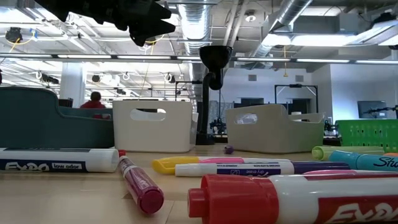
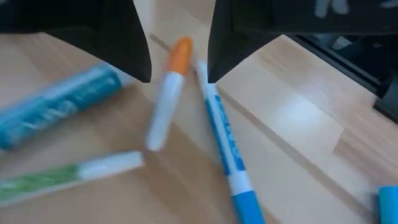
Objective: Pick & Place Markers
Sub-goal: Put the right orange mini marker into the green bin
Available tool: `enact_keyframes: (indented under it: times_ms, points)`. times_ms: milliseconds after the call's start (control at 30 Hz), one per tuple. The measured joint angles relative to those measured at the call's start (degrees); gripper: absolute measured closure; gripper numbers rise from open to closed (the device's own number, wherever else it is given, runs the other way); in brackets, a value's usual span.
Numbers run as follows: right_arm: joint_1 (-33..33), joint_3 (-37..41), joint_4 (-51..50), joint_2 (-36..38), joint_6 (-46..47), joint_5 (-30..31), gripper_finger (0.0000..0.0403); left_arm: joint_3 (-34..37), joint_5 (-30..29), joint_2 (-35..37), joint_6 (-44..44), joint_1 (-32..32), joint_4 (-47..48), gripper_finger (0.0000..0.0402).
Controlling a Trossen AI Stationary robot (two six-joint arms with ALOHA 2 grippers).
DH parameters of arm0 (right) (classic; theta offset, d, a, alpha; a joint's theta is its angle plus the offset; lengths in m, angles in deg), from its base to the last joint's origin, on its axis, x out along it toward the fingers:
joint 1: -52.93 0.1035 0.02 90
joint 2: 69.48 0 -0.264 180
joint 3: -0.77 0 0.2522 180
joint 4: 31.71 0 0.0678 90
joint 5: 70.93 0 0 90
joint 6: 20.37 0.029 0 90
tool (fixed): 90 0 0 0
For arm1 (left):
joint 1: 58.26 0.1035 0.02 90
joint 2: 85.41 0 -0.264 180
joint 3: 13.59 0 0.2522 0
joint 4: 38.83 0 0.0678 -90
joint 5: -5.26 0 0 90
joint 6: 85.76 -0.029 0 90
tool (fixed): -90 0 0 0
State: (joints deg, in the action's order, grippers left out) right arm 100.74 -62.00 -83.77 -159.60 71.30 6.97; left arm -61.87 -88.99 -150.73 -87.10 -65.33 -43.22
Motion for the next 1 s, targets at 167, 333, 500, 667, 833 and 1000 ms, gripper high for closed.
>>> enact_keyframes:
  times_ms: [167,333,500,667,833,1000]
  points:
    - [-1.17,0.00,0.84,-3.67,-2.91,-2.33,0.0264,0.00,0.01,0.00,0.10,0.00,-0.03,0.0199]
    - [-1.86,-0.13,0.82,-6.41,-5.26,-3.04,0.0271,0.00,0.00,0.00,0.28,0.00,0.00,0.0199]
    - [-2.86,-0.21,0.68,-7.84,-8.89,-5.54,0.0291,0.00,0.00,0.00,0.31,0.00,0.02,0.0199]
    - [-4.75,0.21,1.10,-5.97,-9.56,-6.11,0.0332,0.01,0.00,0.00,0.31,0.00,0.02,0.0199]
    - [-6.74,0.03,2.18,-2.08,-10.21,-5.09,0.0374,0.02,0.00,0.00,0.31,0.00,0.04,0.0199]
    - [-7.35,0.04,1.30,2.70,-10.67,-3.50,0.0401,0.02,0.00,0.00,0.31,0.00,0.05,0.0199]
